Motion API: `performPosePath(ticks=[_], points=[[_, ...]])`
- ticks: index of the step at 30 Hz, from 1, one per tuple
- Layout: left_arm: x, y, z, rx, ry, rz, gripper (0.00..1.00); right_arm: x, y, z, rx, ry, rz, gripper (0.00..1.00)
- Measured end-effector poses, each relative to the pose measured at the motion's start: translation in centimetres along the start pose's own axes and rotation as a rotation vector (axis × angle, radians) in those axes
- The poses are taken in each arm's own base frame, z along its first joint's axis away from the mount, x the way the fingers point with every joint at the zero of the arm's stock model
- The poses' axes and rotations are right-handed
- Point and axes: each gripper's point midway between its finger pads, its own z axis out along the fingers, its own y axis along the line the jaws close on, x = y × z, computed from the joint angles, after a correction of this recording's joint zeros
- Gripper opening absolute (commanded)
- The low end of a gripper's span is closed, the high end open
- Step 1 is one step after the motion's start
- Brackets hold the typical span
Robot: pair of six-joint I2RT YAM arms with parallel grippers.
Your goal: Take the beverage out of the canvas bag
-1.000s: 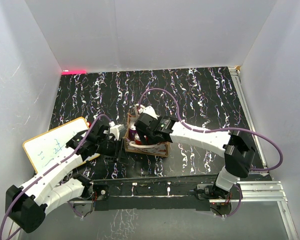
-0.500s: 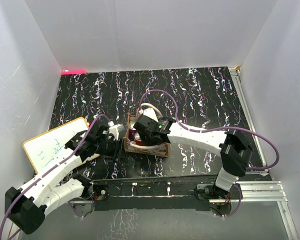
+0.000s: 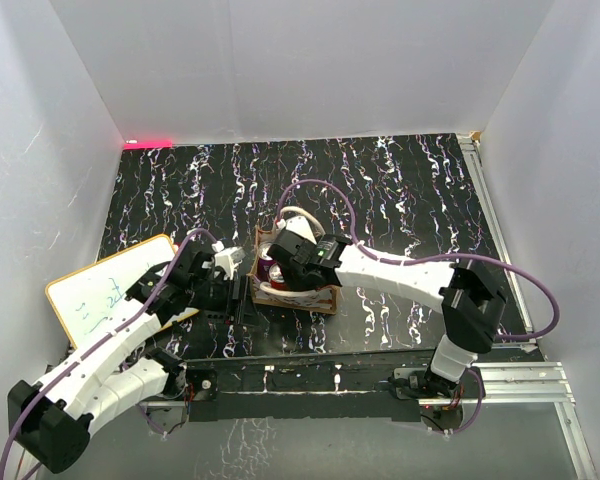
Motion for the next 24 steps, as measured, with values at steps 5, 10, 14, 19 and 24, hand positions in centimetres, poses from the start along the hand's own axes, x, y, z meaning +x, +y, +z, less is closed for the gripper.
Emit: performPosePath(ticks=[5,10,14,19,24], points=[[-0.3,0.2,-0.2,-0.004,-0.015,-0.008,0.75,-0.7,0.1,-1.1,-0.035,-0.030,-0.013,0.08],[-0.7,0.4,-0.3,-0.008,-0.031,-0.022,0.76,-3.0,-0.6,-5.0,-0.097,-0.144,0.010,0.08],[-1.1,0.7,-0.4,-0.010,-0.045,-0.037,0.76,-4.7,-1.3,-7.8,-0.137,-0.238,0.047,0.08],[-1.5,1.0,-0.6,-0.004,-0.054,-0.056,0.76,-6.4,-2.0,-10.0,-0.160,-0.333,0.074,0.08],[-1.8,1.3,-0.6,0.000,-0.055,-0.075,0.76,-7.5,-3.7,-12.1,-0.133,-0.414,0.083,0.08]])
